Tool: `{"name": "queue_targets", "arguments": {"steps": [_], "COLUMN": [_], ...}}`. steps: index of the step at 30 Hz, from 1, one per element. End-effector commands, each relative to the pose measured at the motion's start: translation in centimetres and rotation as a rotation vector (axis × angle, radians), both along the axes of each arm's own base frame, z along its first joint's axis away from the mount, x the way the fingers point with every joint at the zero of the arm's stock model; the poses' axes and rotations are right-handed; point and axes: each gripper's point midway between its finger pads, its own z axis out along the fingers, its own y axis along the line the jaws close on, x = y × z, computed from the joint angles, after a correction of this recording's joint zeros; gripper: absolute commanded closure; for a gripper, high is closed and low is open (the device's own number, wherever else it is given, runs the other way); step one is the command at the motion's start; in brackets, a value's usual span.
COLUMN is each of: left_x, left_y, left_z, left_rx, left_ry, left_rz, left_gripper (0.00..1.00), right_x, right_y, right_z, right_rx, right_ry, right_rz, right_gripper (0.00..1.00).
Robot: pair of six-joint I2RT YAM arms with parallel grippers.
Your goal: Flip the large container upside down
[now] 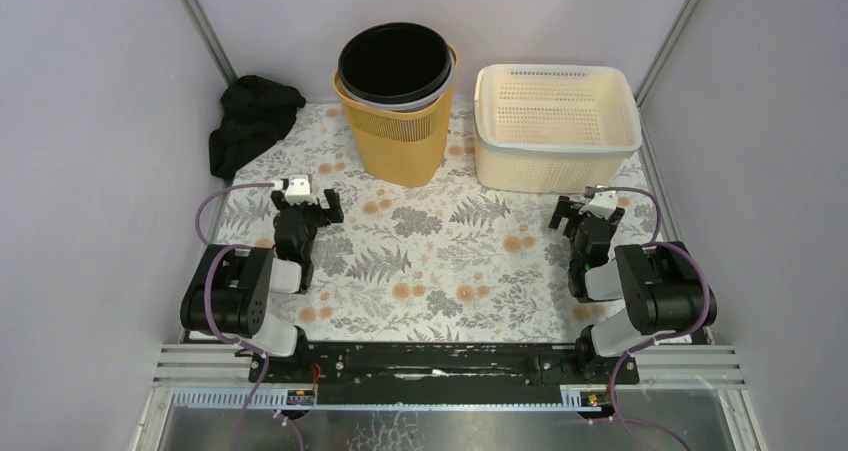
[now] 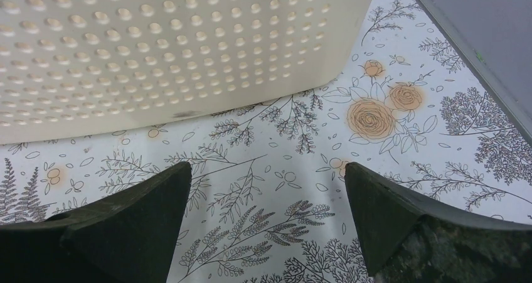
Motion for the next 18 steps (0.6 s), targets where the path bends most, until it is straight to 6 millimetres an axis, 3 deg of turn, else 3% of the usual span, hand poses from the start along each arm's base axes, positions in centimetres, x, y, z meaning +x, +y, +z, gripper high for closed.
{"name": "queue_targets", "arguments": {"steps": [1,10,13,18], "left_x": [0.1,0.1,0.1,-0.2], "left_y": [0.6,0.6,-0.3,-0.5], "left_z": [0.4,0.4,0.5,2.2], "left_rx": [0.014,0.014,0.028,0.026], "left_ry": [-0.018,-0.020,-0.020,-0.010], "left_rz": [0.021,0.021,-0.034,-0.049], "left_gripper": [0.00,0.00,0.00,0.00], "right_x": [0.9,0.8,0.7,0.5], "right_y": [0.2,0.9,0.8,0.1], "right_z": [1.7,2.0,2.0,3.0], "right_rx": [0.008,-0.008,-0.009,0.000], "right_ry": [-0.061,-0.075,-0.079,-0.099], "right_rz": [0.006,0.055,0.053,0.006], "right_gripper": [0.01,0.01,0.01,0.01]}}
